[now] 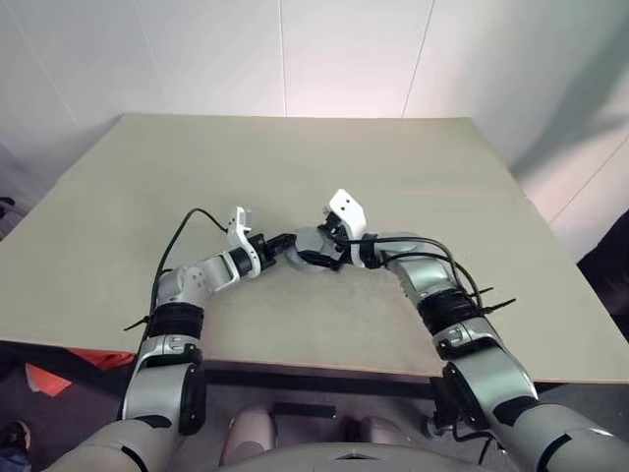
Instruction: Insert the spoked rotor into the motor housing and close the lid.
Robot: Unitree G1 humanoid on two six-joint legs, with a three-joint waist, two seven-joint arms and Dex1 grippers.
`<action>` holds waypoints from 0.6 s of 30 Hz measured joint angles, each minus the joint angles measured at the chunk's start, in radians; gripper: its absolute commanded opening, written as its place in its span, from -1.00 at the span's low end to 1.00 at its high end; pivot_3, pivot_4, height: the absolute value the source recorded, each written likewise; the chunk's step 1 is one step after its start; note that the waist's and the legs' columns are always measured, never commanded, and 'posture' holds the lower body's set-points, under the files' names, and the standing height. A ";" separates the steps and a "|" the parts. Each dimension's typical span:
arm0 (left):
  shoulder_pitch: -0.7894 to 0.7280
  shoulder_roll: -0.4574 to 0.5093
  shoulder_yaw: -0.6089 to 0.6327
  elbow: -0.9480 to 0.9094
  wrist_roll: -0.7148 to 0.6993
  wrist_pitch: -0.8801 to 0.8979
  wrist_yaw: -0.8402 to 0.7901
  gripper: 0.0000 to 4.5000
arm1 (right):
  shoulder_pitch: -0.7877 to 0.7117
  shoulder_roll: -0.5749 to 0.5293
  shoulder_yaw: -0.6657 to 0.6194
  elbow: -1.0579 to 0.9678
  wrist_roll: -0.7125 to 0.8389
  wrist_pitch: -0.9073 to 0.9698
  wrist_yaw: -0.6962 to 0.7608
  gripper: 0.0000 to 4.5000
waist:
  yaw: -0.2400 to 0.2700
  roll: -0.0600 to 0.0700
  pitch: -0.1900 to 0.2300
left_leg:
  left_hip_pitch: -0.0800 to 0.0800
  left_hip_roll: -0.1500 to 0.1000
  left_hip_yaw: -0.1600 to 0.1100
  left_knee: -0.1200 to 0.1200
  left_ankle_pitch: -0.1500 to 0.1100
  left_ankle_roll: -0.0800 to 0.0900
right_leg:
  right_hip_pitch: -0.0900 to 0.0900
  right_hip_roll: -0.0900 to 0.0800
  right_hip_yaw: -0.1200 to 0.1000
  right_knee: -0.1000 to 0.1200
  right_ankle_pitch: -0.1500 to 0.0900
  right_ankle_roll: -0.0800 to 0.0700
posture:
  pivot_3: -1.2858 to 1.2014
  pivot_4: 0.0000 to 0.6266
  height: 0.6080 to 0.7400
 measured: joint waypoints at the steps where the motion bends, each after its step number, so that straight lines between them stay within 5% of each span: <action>1: 0.000 -0.001 0.000 -0.005 0.000 0.001 -0.001 -1.00 | 0.011 -0.017 -0.010 -0.046 0.021 0.036 0.016 0.99 | 0.000 0.000 0.000 | -0.002 0.000 0.000 0.000 -0.001 0.001 | -0.002 0.000 0.000 0.000 0.002 -0.003 | 0.03 -1.00 1.00; 6: 0.002 -0.003 0.001 -0.014 -0.001 0.002 -0.002 -1.00 | 0.032 -0.087 -0.117 -0.247 0.166 0.290 0.050 0.99 | -0.003 0.000 0.000 | -0.003 0.000 0.000 0.000 -0.003 0.005 | -0.002 0.000 0.000 0.001 -0.003 -0.003 | 0.03 -1.00 1.00; 13: 0.005 0.001 0.013 -0.011 -0.002 -0.002 -0.004 -1.00 | 0.029 -0.053 -0.336 -0.171 0.317 0.852 -0.123 0.99 | -0.002 0.000 0.000 | -0.002 0.000 0.001 -0.001 -0.002 0.004 | -0.002 0.000 0.000 0.001 -0.003 -0.003 | 0.03 -1.00 1.00; 18: 0.004 0.014 0.035 0.010 -0.001 -0.018 -0.003 -1.00 | 0.011 0.016 -0.465 -0.159 0.363 1.001 -0.250 0.99 | -0.005 0.002 -0.001 | 0.003 0.001 0.002 -0.005 -0.001 0.001 | -0.001 0.000 0.000 0.001 -0.007 0.003 | 0.03 -1.00 1.00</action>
